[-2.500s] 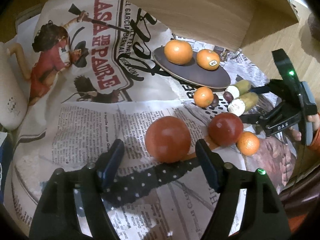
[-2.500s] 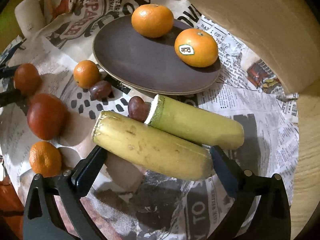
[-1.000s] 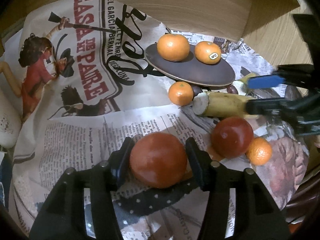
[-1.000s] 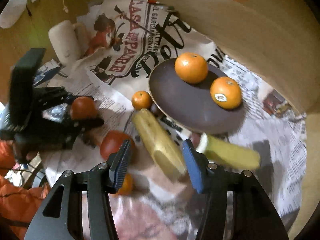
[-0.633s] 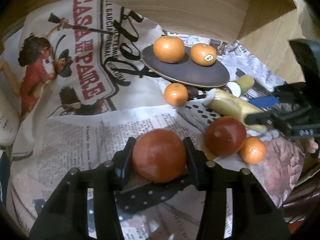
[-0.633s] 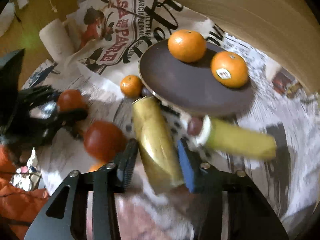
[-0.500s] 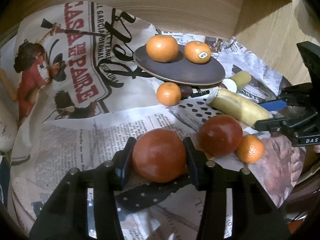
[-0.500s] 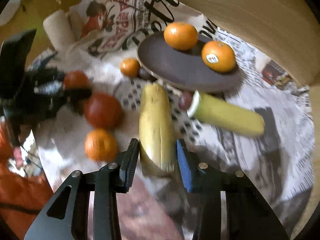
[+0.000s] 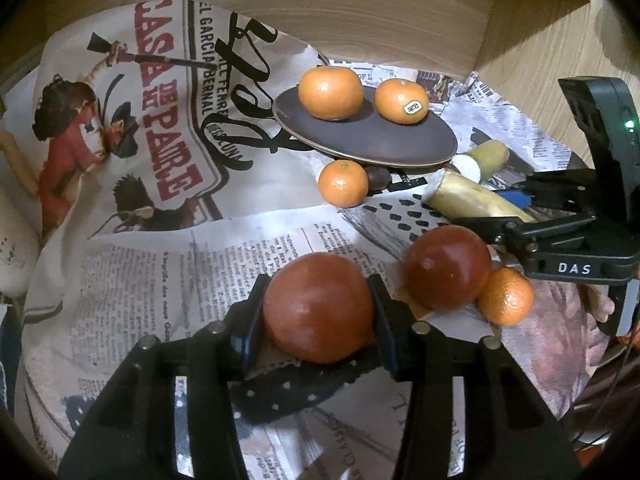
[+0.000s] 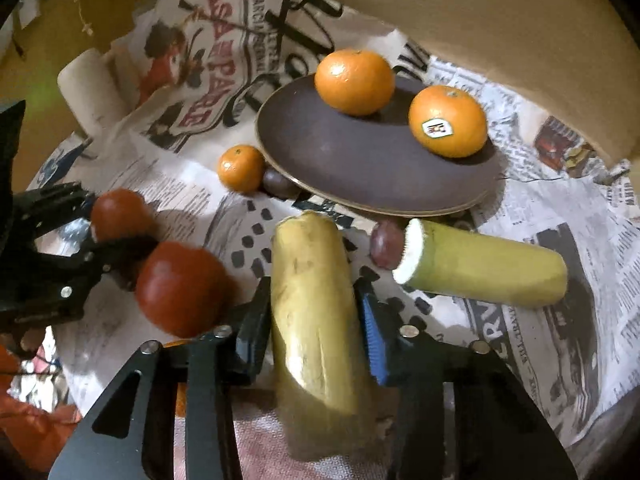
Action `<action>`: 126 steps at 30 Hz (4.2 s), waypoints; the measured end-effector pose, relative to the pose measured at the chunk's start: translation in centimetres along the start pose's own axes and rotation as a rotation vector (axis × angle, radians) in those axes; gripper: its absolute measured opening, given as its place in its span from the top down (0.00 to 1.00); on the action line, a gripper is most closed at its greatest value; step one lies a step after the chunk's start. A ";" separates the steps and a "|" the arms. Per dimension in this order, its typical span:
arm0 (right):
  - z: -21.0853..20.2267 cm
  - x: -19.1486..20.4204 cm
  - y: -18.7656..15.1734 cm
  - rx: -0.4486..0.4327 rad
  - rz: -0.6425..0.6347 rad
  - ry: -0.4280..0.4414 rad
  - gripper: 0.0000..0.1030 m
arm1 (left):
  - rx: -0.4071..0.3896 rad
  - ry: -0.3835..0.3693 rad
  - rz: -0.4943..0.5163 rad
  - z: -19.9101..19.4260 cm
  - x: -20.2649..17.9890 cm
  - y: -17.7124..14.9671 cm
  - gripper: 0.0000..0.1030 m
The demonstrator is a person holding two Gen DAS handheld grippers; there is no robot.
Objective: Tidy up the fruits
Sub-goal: 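Carry the tomato with the left tool while the right tool carries the banana onto the plate, then release the banana and grasp the green-yellow banana with the right tool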
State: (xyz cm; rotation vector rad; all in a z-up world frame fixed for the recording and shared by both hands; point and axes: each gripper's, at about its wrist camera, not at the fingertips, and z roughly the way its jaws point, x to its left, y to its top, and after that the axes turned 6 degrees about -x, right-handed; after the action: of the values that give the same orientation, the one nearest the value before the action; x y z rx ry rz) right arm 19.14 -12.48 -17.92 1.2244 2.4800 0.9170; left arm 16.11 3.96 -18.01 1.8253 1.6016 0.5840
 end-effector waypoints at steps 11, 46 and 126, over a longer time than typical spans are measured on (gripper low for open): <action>-2.7 -1.3 1.1 -0.076 0.059 0.015 0.66 | -0.054 -0.004 -0.012 -0.8 0.2 3.3 0.55; 3.1 -2.5 9.6 -0.003 -0.224 0.128 0.66 | 0.052 -0.051 -0.024 8.4 0.5 11.9 0.55; -2.7 -7.7 0.1 0.072 0.139 -0.210 0.51 | 0.034 -0.050 -0.011 4.9 -0.5 6.3 0.34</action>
State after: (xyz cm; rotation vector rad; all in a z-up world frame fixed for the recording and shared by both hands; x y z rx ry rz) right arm 22.75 -19.57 -16.30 1.4509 2.3050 0.6955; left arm 23.83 2.27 -16.93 1.8404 1.5962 0.5054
